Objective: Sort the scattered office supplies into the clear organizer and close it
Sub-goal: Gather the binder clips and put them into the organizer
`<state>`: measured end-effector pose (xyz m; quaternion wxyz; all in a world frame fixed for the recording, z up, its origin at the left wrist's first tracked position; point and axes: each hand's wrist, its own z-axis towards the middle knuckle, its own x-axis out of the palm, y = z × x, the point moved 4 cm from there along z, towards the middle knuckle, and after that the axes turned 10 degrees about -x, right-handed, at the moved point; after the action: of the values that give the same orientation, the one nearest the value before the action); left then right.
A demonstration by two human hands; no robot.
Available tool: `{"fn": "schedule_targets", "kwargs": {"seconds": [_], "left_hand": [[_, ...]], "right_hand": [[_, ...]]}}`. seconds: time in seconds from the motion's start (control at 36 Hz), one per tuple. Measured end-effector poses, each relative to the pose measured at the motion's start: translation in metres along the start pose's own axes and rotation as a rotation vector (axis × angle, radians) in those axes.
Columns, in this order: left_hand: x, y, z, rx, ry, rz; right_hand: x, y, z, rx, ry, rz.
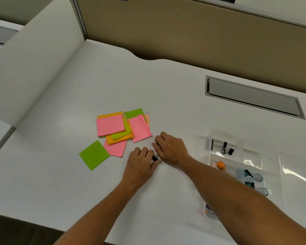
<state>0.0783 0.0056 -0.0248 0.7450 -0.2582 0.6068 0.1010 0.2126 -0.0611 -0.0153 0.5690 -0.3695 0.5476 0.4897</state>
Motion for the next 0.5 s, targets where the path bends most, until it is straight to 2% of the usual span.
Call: {"fn": "schedule_targets", "kwargs": {"seconds": [0.11, 0.31, 0.5], "left_hand": [[-0.0003, -0.0014, -0.0004, 0.008, 0.010, -0.017], [-0.0001, -0.0084, -0.0020, 0.123, -0.041, -0.030], [-0.0065, -0.0070, -0.0022, 0.034, 0.007, 0.009]], "right_hand": [[-0.0004, -0.0004, -0.0007, -0.025, -0.031, -0.010], [-0.0022, 0.0013, -0.0032, -0.033, -0.093, -0.033], [-0.0059, 0.0043, -0.0015, -0.056, -0.065, -0.056]]}}
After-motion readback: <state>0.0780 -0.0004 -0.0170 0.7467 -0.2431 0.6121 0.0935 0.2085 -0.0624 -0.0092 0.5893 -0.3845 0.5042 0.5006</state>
